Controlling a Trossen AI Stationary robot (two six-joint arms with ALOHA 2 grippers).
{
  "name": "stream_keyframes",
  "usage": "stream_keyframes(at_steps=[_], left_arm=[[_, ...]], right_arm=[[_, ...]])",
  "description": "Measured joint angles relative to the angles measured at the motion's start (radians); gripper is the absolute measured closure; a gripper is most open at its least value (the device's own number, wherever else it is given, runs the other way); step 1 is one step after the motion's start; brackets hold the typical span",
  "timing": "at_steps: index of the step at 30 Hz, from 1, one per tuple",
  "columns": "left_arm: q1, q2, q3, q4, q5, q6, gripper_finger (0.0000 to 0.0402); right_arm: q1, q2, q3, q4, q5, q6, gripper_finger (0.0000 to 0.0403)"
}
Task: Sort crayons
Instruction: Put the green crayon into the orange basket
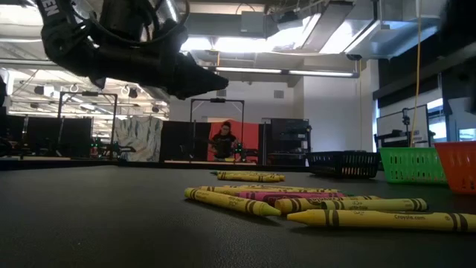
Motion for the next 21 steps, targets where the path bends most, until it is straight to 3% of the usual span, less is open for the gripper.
stream_keyframes(at_steps=[2,5,9,13,17,21], left_arm=[[0.004,0.0,0.041,-0.076,-0.032,-0.019,0.0322],[0.015,0.0,0.129,-0.321,-0.082,-0.063,0.0322],[0.052,0.006,0.263,-0.691,-0.113,-0.132,0.0322],[0.108,0.006,0.371,-0.943,-0.073,-0.14,0.0322],[0.167,0.01,0.436,-1.066,0.022,-0.115,0.0322],[0.216,0.061,0.487,-1.142,0.067,-0.068,0.0322]], right_arm=[[0.001,-0.001,0.0,0.058,0.128,-0.145,0.024],[-0.008,0.019,0.0,0.121,0.291,-0.325,0.0226],[-0.038,0.036,-0.014,0.177,0.421,-0.477,0.0225],[-0.095,0.036,-0.091,0.265,0.401,-0.573,0.0228],[-0.167,0.033,-0.165,0.369,0.399,-0.628,0.0228],[-0.251,0.033,-0.214,0.602,0.39,-0.819,0.0228]])
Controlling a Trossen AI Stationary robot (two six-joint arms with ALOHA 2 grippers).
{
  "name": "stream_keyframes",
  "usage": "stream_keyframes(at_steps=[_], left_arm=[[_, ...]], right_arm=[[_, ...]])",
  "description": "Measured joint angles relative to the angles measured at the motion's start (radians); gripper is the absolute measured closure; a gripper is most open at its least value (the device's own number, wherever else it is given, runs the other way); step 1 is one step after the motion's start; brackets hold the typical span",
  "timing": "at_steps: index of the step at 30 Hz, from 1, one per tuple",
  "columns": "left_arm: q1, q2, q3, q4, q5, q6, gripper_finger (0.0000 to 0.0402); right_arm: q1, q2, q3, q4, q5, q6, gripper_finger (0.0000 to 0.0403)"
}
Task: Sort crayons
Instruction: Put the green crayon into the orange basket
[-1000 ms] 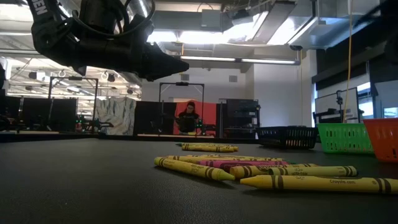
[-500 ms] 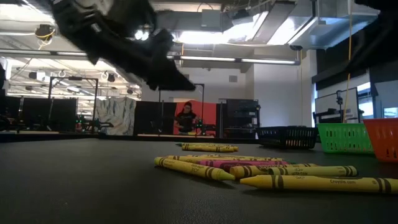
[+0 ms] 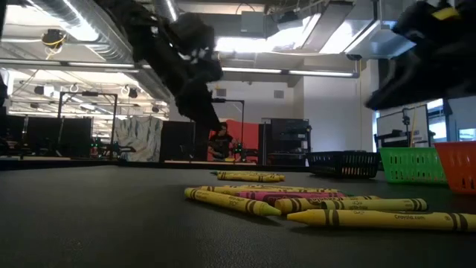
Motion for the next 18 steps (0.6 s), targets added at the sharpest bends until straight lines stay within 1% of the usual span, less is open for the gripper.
stream_keyframes(at_steps=[2,6,8,13,18], left_arm=[[0.022,0.052,0.043,-0.027,0.029,0.01,0.0322],[0.049,0.162,0.146,-0.149,0.067,0.058,0.0322],[0.056,0.215,0.198,-0.216,0.083,0.078,0.0322],[0.06,0.31,0.29,-0.265,0.085,0.151,0.0322],[0.065,0.371,0.333,-0.272,0.078,0.195,0.0322]], right_arm=[[-0.05,0.0,-0.013,0.117,-0.026,-0.1,0.0228],[-0.155,0.0,-0.039,0.321,-0.102,-0.26,0.0228],[-0.212,0.0,-0.056,0.429,-0.162,-0.314,0.0228],[-0.333,0.002,-0.092,0.578,-0.299,-0.364,0.0228],[-0.397,0.002,-0.124,0.655,-0.407,-0.366,0.0228]])
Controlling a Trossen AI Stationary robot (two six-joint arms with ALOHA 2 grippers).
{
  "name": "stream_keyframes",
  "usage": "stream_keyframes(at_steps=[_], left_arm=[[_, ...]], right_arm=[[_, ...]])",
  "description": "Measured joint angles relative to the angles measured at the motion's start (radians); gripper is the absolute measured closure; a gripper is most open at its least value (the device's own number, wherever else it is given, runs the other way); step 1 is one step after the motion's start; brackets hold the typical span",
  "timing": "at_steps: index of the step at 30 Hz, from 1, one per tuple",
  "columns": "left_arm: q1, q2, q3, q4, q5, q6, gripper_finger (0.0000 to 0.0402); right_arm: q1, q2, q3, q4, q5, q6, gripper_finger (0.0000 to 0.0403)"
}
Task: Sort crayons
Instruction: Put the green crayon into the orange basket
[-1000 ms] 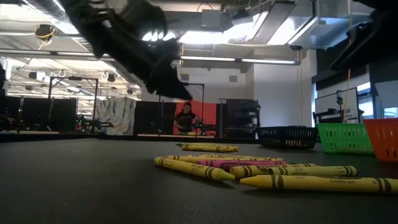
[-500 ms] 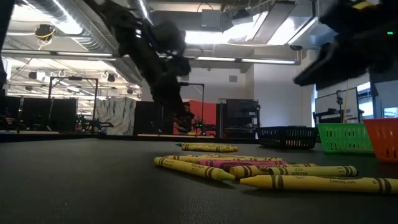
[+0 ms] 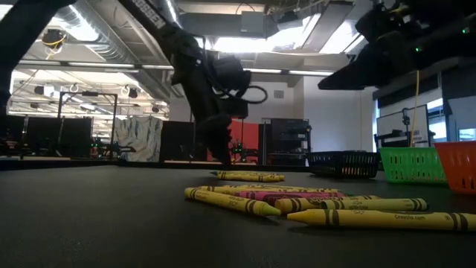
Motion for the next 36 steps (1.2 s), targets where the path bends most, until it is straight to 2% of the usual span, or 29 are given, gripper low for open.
stream_keyframes(at_steps=[12,19,23,29,32,36], left_arm=[[0.012,0.042,0.002,0.008,-0.02,0.019,0.0325],[0.009,0.042,0.002,0.008,-0.029,0.036,0.0388],[0.006,0.034,0.001,0.006,-0.073,0.034,0.0392],[-0.037,-0.051,-0.002,-0.037,-0.216,0.044,0.039],[-0.076,-0.118,-0.002,-0.029,-0.232,0.043,0.0395],[-0.14,-0.207,-0.081,0.141,-0.216,0.054,0.0398]], right_arm=[[0.001,0.057,-0.07,0.097,-0.042,0.021,0.0228],[0.001,0.122,-0.07,0.159,-0.029,0.029,0.0228],[0.001,0.134,-0.07,0.155,-0.007,0.099,0.0228],[0.001,0.13,-0.069,0.159,-0.007,0.128,0.0217],[0.001,0.13,-0.068,0.168,-0.008,0.135,0.0193],[0.001,0.131,-0.068,0.202,-0.007,0.124,0.0168]])
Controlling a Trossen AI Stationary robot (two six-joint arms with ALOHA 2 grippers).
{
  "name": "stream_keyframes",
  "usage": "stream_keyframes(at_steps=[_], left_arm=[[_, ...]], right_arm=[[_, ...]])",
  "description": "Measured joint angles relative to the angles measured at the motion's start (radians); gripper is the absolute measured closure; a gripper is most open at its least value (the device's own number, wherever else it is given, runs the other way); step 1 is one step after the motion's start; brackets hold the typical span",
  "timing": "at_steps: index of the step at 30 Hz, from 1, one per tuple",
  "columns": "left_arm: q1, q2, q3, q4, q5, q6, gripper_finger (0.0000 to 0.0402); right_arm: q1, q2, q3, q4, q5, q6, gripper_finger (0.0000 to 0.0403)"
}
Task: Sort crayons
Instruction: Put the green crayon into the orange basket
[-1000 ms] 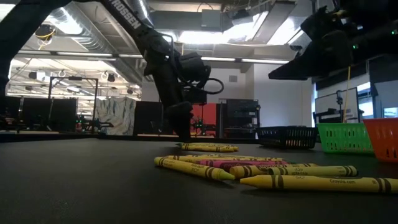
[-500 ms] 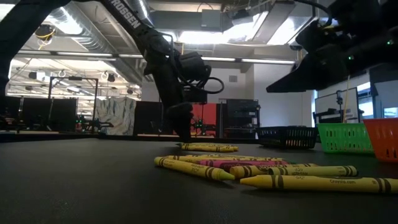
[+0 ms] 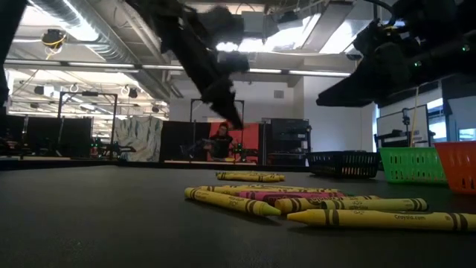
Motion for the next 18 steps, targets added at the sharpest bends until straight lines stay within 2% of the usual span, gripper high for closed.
stream_keyframes(at_steps=[3,6,9,11,15,18], left_arm=[[-0.052,-0.053,-0.112,0.257,0.018,0.003,0.0399],[-0.096,-0.067,-0.224,0.559,0.093,0.008,0.0398],[-0.13,-0.069,-0.298,0.792,0.157,0.005,0.0397],[-0.149,-0.06,-0.323,0.904,0.163,-0.011,0.0397],[-0.176,-0.034,-0.336,1.029,0.164,-0.015,0.0396],[-0.19,0.001,-0.337,1.107,0.169,-0.018,0.0396]], right_arm=[[0.0,0.008,0.0,0.055,0.0,-0.032,0.0163],[0.0,0.031,0.001,0.138,0.0,-0.061,0.0162],[0.0,0.07,0.001,0.251,-0.008,-0.101,0.0162],[0.0,0.102,0.001,0.329,-0.01,-0.119,0.0162],[0.0,0.171,0.035,0.443,-0.059,-0.176,0.0163],[0.0,0.223,0.085,0.462,-0.111,-0.226,0.0177]])
